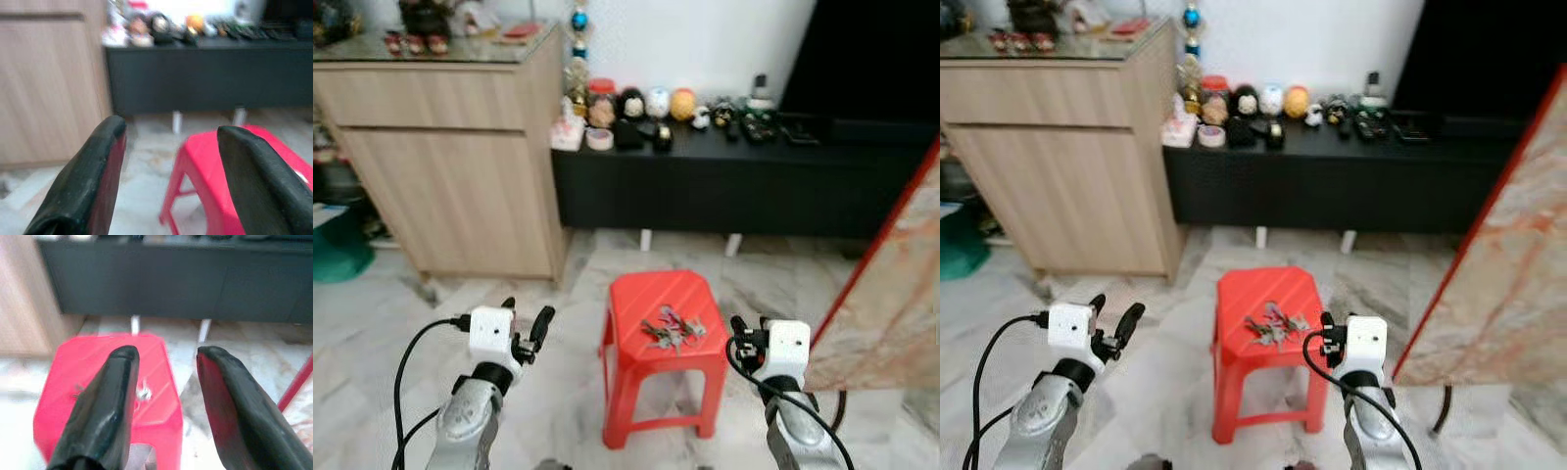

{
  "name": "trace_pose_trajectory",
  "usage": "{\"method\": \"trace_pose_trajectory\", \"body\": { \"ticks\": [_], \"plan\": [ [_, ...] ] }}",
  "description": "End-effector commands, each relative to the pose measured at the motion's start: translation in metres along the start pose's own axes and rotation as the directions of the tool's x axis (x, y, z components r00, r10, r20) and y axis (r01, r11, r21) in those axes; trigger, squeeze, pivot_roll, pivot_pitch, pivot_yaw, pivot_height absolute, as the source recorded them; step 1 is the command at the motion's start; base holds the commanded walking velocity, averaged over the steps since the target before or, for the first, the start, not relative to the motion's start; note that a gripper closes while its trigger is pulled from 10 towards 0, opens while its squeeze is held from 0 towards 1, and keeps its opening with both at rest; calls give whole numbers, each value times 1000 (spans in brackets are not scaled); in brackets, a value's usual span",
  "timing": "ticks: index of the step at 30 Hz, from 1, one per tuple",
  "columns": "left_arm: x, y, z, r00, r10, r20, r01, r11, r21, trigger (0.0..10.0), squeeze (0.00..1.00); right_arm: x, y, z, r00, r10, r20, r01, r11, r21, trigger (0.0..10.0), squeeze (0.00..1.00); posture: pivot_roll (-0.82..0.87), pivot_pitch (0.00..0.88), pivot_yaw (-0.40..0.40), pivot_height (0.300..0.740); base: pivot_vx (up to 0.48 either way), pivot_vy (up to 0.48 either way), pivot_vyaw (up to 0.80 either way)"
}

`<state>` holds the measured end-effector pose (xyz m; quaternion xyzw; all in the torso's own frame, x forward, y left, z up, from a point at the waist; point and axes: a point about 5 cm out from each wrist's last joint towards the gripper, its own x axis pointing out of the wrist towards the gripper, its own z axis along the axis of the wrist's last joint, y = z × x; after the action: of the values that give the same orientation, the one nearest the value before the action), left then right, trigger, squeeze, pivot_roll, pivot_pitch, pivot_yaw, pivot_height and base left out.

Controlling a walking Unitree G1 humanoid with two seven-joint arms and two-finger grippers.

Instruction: Hang keys on a hook

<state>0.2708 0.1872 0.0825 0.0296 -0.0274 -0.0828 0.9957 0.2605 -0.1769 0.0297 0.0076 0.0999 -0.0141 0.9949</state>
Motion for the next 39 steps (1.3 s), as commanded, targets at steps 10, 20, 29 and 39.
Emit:
{"method": "trace_pose_trajectory", "body": {
  "ticks": [10, 20, 29, 39],
  "plan": [
    [-6, -3, -12, 998, -11, -68, 11, 1000, 8, 10000, 0, 4, 4, -3, 999, 5, -42, -4, 1000, 9, 10000, 0, 28, 0, -40, 651, 0, 0, 0],
    [-8, -7, -17, 995, -23, -93, 24, 1000, 8, 10000, 0, 7, 6, -3, 999, 29, -43, -27, 999, 37, 10000, 0, 35, 0, -46, 637, 0, 0, 0],
    [-10, -5, -17, 995, -11, -99, 12, 1000, 11, 10000, 0, 12, 6, -3, 997, 31, -69, -30, 999, 24, 10000, 0, 39, 0, -50, 637, 0, 0, 0],
    [-8, -6, -16, 995, -10, -97, 11, 1000, 11, 10000, 0, 11, 5, -3, 998, 39, -56, -37, 999, 35, 10000, 0, 38, 0, -49, 622, 0, 0, 0]
  ]
}}
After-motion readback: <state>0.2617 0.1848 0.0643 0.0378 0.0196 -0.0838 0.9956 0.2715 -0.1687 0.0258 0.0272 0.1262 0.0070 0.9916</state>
